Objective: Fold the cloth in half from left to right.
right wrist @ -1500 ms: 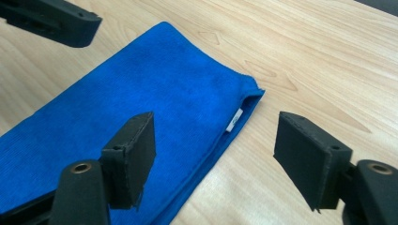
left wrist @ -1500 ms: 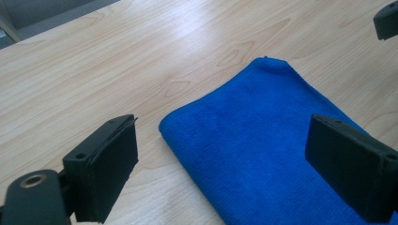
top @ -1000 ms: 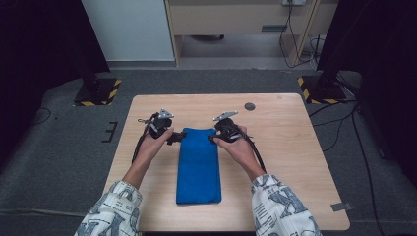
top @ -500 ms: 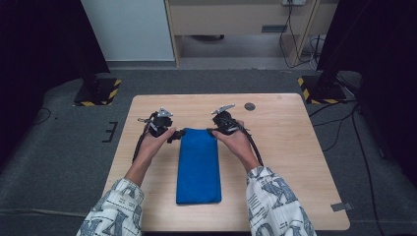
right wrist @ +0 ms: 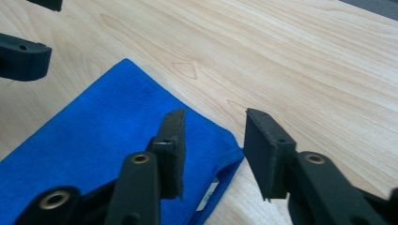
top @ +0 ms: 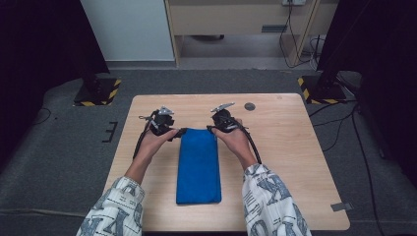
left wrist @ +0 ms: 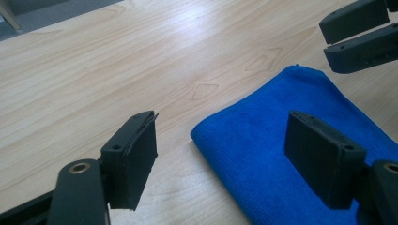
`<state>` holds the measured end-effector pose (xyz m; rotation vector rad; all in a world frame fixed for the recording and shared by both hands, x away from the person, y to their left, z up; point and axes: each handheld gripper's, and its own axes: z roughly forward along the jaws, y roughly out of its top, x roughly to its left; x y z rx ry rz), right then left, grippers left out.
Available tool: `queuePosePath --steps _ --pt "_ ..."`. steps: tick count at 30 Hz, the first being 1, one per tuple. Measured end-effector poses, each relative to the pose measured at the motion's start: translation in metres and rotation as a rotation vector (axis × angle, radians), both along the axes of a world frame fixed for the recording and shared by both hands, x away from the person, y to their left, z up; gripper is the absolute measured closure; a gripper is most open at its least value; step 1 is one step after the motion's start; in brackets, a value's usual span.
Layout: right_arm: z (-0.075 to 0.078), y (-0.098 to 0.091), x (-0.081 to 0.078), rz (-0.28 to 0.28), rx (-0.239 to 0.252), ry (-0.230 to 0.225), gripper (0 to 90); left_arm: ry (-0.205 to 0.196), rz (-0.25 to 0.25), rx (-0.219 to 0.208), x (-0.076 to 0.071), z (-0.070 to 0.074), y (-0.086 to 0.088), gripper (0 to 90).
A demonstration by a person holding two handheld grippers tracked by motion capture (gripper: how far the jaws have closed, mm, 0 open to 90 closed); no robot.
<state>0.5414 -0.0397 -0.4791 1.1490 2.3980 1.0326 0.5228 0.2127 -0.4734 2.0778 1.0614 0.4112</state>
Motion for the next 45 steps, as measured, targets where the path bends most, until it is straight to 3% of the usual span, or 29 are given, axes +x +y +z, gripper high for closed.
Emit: queuePosePath --steps 5,8,14,18,25,32,36,39,41,45 --pt "-0.003 -0.001 0.007 -0.02 -0.009 -0.007 65.4 0.009 0.012 -0.006 0.007 -0.008 -0.003 29.7" --pt "-0.006 -0.002 0.011 -0.028 0.006 0.015 65.8 0.029 0.004 0.007 0.01 -0.017 -0.007 30.9" --pt "-0.019 -0.005 0.017 -0.054 -0.006 0.056 55.5 0.049 -0.003 0.043 0.013 -0.027 -0.011 30.9" --pt "-0.025 -0.002 0.017 -0.062 -0.007 0.093 47.0 0.053 0.01 0.041 0.015 -0.03 -0.01 29.3" --pt "-0.039 0.0 0.021 -0.064 -0.015 0.134 46.7 0.074 0.035 0.044 0.018 -0.038 -0.008 31.0" --pt "-0.042 -0.001 0.023 -0.07 -0.002 0.134 48.5 0.082 0.031 0.065 0.02 -0.045 -0.013 31.3" --pt "-0.042 0.001 0.021 -0.063 -0.001 0.132 53.5 0.092 0.041 0.067 0.021 -0.047 -0.014 32.2" --pt "-0.043 0.005 0.016 -0.029 -0.014 0.112 63.3 0.097 0.037 0.079 0.019 -0.051 -0.014 35.6" --pt "-0.043 0.005 0.016 -0.019 -0.019 0.105 68.8 0.079 0.045 0.064 0.017 -0.052 -0.014 38.3" --pt "-0.043 0.006 0.015 -0.012 -0.016 0.114 81.3 0.068 0.018 0.045 0.012 -0.052 -0.016 57.8"
